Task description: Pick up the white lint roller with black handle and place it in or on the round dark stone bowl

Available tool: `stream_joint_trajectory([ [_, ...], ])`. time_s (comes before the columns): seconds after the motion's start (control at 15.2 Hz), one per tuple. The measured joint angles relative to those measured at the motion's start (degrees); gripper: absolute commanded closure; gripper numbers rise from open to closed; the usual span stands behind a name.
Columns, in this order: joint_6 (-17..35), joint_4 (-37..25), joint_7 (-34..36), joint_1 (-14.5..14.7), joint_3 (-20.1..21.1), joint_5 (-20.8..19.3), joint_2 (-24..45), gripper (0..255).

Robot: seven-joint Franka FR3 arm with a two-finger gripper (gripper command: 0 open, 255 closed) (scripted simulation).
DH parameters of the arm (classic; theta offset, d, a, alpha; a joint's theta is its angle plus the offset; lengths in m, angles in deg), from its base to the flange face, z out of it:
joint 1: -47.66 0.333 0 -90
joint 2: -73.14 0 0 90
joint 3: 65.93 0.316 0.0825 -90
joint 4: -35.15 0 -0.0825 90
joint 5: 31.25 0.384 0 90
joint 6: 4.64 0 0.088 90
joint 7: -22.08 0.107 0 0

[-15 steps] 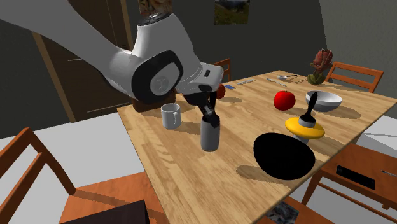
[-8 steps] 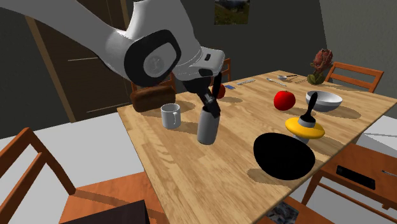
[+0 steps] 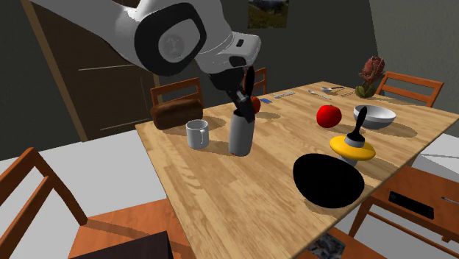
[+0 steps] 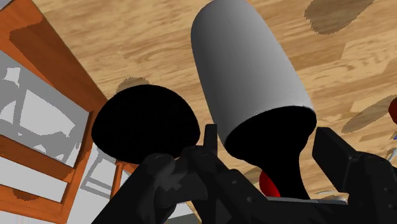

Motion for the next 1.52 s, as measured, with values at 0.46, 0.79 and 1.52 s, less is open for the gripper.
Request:
stream_joint_trajectory([
  [0.46,-1.0,-9.6,-3.4,-4.4,-2.3,-4.9,10.0,255],
  [0.79,-2.8,-18.5,-4.9,-6.5,-3.9,-9.3,18.4,255],
  [1.52,-8.3,-39.0,-7.6,-6.9,-7.8,-16.2,35.6,255],
])
